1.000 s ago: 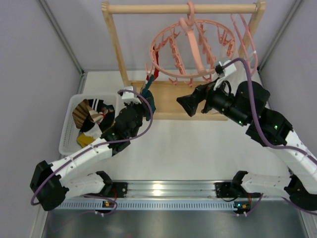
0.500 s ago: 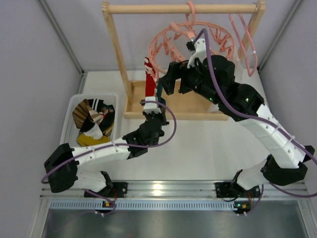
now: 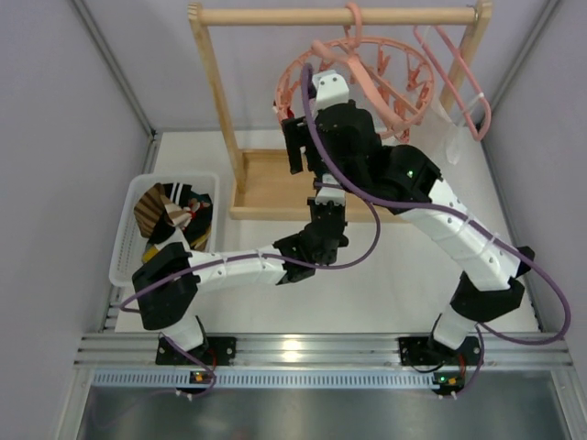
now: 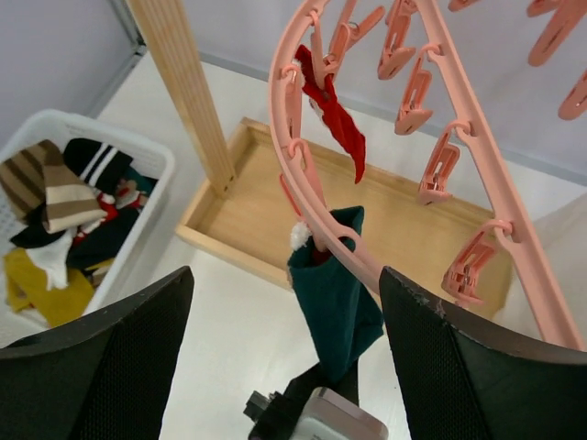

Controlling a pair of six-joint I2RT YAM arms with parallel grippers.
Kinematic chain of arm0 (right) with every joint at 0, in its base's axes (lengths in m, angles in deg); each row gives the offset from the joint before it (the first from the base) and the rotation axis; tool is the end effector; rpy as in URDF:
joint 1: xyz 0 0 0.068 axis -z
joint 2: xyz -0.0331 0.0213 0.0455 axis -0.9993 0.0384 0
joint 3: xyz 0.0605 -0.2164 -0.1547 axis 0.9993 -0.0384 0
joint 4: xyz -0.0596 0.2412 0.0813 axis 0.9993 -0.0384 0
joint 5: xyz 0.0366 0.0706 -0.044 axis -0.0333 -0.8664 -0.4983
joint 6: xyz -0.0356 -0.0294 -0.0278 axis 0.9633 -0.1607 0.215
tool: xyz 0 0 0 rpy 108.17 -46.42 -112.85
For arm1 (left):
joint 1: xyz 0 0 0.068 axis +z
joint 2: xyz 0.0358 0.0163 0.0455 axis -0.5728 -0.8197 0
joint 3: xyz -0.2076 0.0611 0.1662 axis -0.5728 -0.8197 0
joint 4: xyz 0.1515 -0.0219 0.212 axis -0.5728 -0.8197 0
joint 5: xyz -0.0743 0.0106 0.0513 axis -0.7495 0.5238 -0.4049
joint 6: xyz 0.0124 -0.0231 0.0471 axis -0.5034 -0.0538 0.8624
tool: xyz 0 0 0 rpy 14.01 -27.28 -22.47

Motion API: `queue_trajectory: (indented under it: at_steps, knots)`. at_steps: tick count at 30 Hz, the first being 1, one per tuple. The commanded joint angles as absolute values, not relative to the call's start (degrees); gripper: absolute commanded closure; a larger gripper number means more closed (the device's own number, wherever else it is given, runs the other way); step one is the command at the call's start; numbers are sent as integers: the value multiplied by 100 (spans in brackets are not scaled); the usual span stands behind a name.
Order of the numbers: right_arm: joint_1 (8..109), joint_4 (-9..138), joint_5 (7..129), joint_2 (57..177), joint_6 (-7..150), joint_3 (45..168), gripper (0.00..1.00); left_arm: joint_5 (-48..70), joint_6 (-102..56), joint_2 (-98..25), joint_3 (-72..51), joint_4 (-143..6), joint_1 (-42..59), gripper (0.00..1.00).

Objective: Remove the socks clipped to the hanger

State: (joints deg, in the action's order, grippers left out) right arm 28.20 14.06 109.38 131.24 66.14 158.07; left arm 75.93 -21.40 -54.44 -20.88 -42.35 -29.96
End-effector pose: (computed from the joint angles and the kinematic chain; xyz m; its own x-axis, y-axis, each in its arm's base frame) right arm 0.1783 0.2651 0.5225 -0.2599 -0.0895 -0.9615 -0.4055 0.9138 0.0245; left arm 0.1834 -0.3217 0.2923 -0.0522 -0.1066 -0.9929 0.1399 0.9837 -0.1130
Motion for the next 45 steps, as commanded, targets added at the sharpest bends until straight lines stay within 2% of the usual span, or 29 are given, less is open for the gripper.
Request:
queue_trajectory:
  at_steps: [1, 16, 28, 33, 45]
  knots:
    - [2522, 979, 11748, 13394, 6977, 16371, 21, 7822, -1667, -5565, -1756, -3874, -3044, 100]
    - [2170, 1321, 13099, 14335, 8021, 16539, 25, 7796, -1456, -5864, -1492, -3865, -3044, 100]
    - [2293, 2568, 14208, 14679, 8797, 15924, 27, 7743, -1351, -5846, -1510, -3681, -3044, 100]
    - [2346, 3280, 14358, 14643, 9095, 15388, 29, 7716, -1307, -5794, -1650, -3479, -3044, 100]
    - [2566, 3386, 14429, 14898, 9034, 15396, 31, 7629, -1025, -5741, -1852, -2916, -3044, 100]
